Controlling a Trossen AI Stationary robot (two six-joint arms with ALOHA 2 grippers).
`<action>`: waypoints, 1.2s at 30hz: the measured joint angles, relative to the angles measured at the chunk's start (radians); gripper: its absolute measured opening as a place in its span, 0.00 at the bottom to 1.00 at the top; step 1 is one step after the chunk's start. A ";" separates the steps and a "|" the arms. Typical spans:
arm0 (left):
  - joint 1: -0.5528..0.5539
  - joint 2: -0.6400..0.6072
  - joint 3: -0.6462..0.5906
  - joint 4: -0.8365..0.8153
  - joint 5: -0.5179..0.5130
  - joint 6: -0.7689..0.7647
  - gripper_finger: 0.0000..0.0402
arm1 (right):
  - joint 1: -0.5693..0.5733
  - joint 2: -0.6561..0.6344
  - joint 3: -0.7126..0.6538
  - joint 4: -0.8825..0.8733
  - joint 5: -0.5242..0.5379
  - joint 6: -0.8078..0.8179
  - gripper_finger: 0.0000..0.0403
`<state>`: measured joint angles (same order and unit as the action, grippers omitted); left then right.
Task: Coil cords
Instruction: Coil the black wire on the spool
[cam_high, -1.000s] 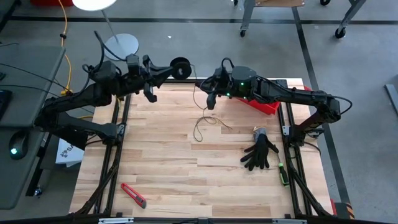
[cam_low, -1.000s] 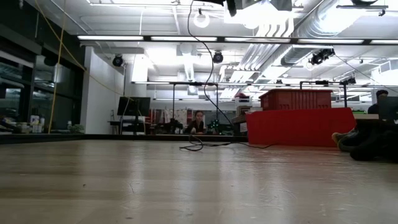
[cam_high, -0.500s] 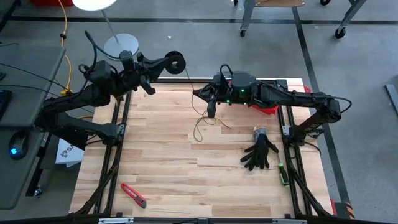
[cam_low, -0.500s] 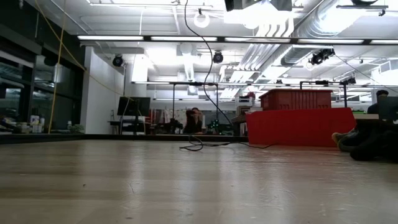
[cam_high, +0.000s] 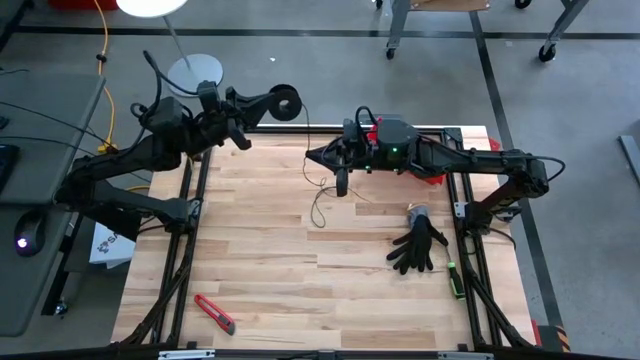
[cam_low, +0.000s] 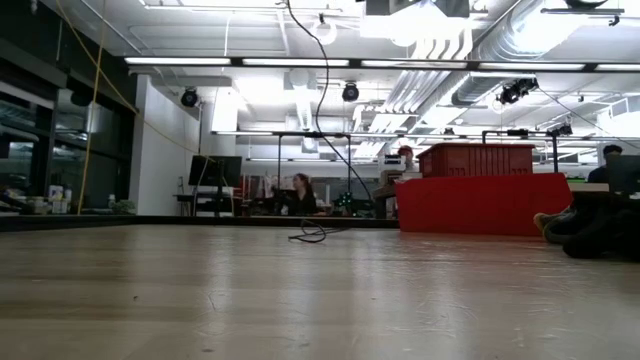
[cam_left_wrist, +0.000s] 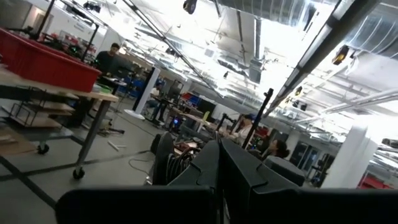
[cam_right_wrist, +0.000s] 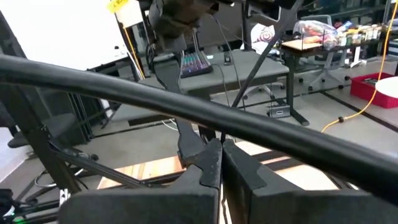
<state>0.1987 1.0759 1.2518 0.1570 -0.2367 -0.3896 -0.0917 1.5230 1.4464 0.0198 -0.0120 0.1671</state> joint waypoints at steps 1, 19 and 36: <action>0.000 0.002 0.000 0.000 0.003 -0.001 0.01 | 0.001 0.000 0.000 0.000 0.000 0.000 0.00; 0.000 0.024 0.000 0.000 0.018 0.002 0.01 | 0.003 0.000 0.000 -0.020 0.009 0.008 0.00; 0.000 0.024 0.000 0.000 0.036 0.024 0.01 | -0.006 0.000 0.000 -0.015 0.011 -0.010 0.00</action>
<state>0.1986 1.0996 1.2522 0.1574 -0.2005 -0.3653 -0.0982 1.5234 1.4464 0.0044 -0.0006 0.1574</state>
